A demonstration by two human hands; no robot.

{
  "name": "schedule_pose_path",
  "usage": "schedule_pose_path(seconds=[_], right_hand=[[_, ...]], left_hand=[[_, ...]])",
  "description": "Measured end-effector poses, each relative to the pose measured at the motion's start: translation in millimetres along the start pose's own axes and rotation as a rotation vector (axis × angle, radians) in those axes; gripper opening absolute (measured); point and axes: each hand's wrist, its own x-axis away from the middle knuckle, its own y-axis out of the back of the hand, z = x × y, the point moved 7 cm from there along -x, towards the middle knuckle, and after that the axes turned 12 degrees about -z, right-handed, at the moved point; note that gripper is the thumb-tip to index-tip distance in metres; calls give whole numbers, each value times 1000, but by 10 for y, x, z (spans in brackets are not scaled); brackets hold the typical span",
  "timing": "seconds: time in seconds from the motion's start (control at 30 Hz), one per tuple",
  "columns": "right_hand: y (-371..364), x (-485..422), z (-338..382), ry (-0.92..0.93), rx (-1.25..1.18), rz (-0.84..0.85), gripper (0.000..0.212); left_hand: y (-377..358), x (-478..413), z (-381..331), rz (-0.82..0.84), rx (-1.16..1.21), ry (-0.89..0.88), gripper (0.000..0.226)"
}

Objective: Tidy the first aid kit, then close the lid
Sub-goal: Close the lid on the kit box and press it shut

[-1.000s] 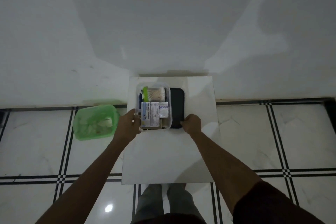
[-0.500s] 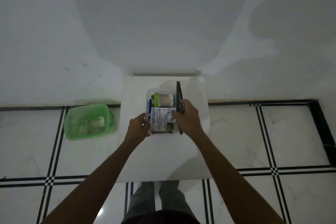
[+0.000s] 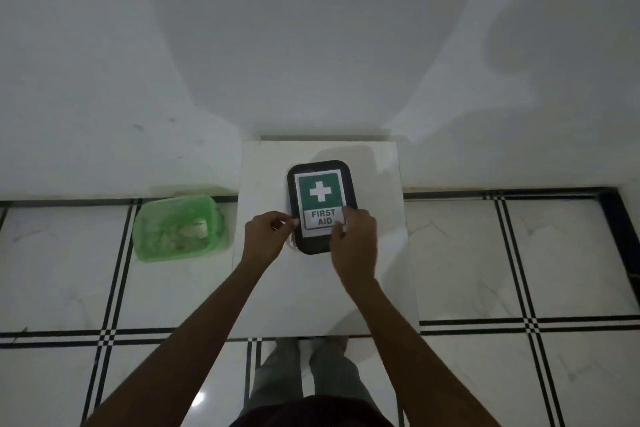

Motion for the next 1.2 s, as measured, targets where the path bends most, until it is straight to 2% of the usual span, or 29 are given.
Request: schedule_pose_path(seconds=[0.03,0.1,0.2,0.43,0.67,0.83,1.03,1.1,1.2], right_hand=[[111,-65,-171,-103,39,-24,31],[166,-124,-504,-298,65,79,31],[54,-123,-677,-439,-106,250,20],[-65,-57,-587,-515,-172,307,12],[-112,-43,-573,-530,-128,272,14],[-168,-77,-533,-490,-33,290,19],[-198,-78,-608,-528,-84,284,15],[-199,-93,-621,-532,-75,289,21],[-197,-159,-635,-515,-30,319,44]], left_hand=[[13,24,-2,-15,2,9,19],[16,85,10,-40,1,18,21],[-2,189,51,-42,35,55,26],[112,171,242,-95,211,234,25],[34,180,330,-25,316,432,21],[18,198,270,-49,255,423,14],[-2,358,363,-79,323,462,18],[-20,353,422,-98,343,518,20],[-75,336,461,-86,349,570,25]])
